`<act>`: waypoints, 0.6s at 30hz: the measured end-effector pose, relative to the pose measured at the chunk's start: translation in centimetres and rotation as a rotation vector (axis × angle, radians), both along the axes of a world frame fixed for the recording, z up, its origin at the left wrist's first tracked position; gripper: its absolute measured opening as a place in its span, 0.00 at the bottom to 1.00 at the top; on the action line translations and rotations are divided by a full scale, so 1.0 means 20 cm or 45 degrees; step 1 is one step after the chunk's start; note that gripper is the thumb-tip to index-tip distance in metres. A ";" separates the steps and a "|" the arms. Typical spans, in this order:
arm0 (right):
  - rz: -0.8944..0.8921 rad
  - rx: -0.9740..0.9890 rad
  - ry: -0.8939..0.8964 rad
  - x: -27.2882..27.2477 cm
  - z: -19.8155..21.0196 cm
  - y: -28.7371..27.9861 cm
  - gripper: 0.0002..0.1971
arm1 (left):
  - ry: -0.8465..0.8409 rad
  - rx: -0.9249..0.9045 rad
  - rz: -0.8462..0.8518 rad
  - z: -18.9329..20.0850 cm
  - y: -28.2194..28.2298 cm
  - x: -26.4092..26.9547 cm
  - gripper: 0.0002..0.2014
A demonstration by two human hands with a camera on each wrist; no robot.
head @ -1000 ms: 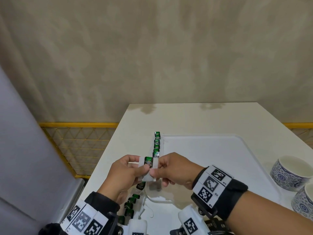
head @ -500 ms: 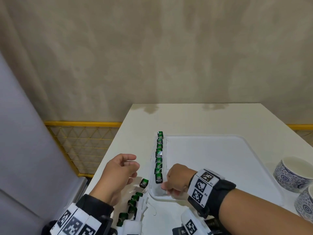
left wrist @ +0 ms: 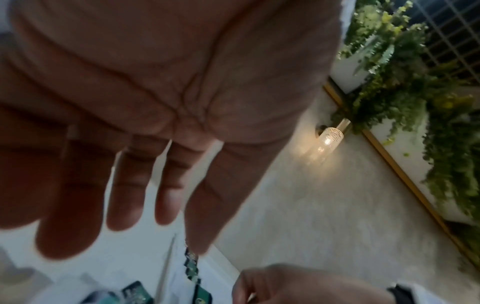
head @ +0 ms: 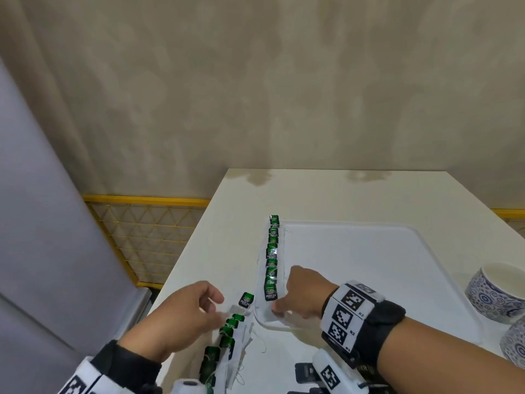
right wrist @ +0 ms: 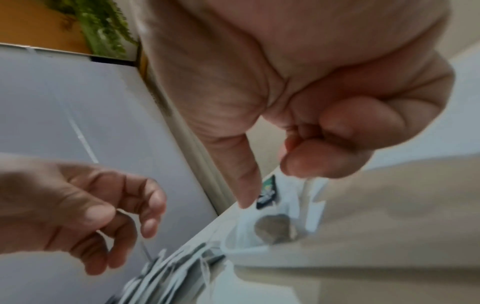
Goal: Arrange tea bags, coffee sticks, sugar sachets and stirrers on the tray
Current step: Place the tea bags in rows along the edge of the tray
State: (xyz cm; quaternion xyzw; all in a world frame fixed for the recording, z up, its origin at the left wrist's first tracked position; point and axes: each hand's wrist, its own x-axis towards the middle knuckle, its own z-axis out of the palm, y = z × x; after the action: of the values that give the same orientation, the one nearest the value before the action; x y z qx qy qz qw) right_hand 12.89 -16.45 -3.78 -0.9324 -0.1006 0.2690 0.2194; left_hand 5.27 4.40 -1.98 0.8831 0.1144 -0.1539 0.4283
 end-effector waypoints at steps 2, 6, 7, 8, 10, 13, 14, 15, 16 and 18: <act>0.139 0.048 -0.077 -0.04 0.04 0.02 0.18 | 0.114 0.257 -0.179 0.04 0.01 -0.05 0.17; 0.529 0.085 -0.146 -0.12 0.09 0.14 0.30 | 0.350 0.513 -0.370 0.07 0.00 -0.12 0.34; 0.588 0.039 -0.169 -0.13 0.09 0.18 0.36 | 0.398 0.560 -0.396 0.07 0.00 -0.13 0.36; 0.622 -0.018 -0.186 -0.15 0.08 0.22 0.41 | 0.440 0.611 -0.416 0.06 -0.01 -0.15 0.37; 0.647 -0.121 -0.218 -0.17 0.08 0.29 0.44 | 0.475 0.714 -0.453 0.03 -0.03 -0.18 0.36; 0.651 -0.258 -0.279 -0.20 0.06 0.35 0.39 | 0.456 0.818 -0.447 -0.03 -0.05 -0.23 0.29; 0.656 -0.290 -0.285 -0.20 0.06 0.37 0.38 | 0.436 0.856 -0.431 -0.05 -0.06 -0.25 0.27; 0.661 -0.312 -0.291 -0.20 0.06 0.38 0.37 | 0.419 0.894 -0.410 -0.07 -0.07 -0.27 0.26; 0.665 -0.325 -0.293 -0.21 0.05 0.38 0.35 | 0.402 0.920 -0.386 -0.08 -0.08 -0.28 0.26; 0.674 -0.306 -0.271 -0.22 0.04 0.39 0.31 | 0.356 0.912 -0.338 -0.11 -0.09 -0.30 0.27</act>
State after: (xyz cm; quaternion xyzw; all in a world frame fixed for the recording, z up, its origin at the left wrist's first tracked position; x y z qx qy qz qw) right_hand 8.45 -8.66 -3.02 -0.9160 -0.3298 0.2277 0.0182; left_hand -0.74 2.69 -4.12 0.9541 0.1028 -0.2767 0.0504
